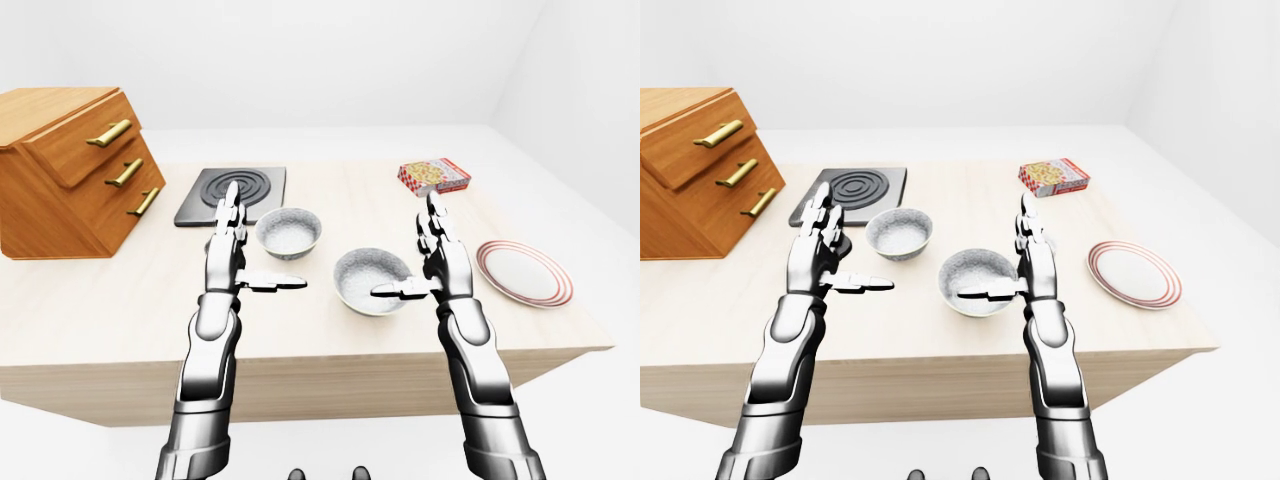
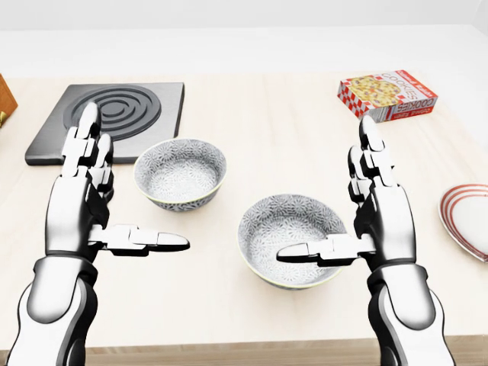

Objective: Pick the akita bowl from table center and place it on the plate.

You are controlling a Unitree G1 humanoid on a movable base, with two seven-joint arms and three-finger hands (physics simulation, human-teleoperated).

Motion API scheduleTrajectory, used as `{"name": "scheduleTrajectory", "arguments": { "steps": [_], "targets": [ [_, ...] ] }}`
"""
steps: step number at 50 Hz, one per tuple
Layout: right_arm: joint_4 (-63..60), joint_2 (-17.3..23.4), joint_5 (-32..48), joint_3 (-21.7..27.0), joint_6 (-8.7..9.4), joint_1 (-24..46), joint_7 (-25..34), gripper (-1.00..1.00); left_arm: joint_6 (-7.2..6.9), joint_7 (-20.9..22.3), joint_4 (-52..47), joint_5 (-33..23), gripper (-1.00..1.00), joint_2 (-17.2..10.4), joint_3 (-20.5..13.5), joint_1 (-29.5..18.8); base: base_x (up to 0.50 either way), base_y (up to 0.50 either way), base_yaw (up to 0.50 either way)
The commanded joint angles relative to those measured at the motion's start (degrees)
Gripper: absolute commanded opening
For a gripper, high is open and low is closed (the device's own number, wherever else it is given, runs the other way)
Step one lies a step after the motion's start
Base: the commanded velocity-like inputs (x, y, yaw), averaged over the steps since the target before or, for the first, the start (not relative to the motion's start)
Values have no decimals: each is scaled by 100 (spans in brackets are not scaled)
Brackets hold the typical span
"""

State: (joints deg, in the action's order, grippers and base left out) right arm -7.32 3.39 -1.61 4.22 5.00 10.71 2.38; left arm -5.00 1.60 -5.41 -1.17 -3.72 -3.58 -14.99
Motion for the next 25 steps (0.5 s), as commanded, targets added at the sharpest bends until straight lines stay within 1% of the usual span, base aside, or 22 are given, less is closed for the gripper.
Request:
{"name": "scheduleTrajectory", "arguments": {
  "steps": [1,9,15,18,25],
  "targets": [
    [-44,2,-11,-10,0,14,28,100,0,-1,-46,-1,100,7,5,5,3,-50,0],
    [-62,-5,-19,-18,0,22,40,100,0,-7,-89,-3,100,11,2,36,9,-50,0],
    [-63,-6,-4,-50,0,36,80,100,0,-10,-87,-10,100,18,9,49,18,-50,0],
    [-82,-10,8,-71,0,12,138,100,0,-13,-81,-24,100,22,15,59,49,-25,0],
    [-59,-17,43,-82,0,18,162,100,0,-20,-59,-27,100,28,15,62,50,-5,0]
  ]
}}
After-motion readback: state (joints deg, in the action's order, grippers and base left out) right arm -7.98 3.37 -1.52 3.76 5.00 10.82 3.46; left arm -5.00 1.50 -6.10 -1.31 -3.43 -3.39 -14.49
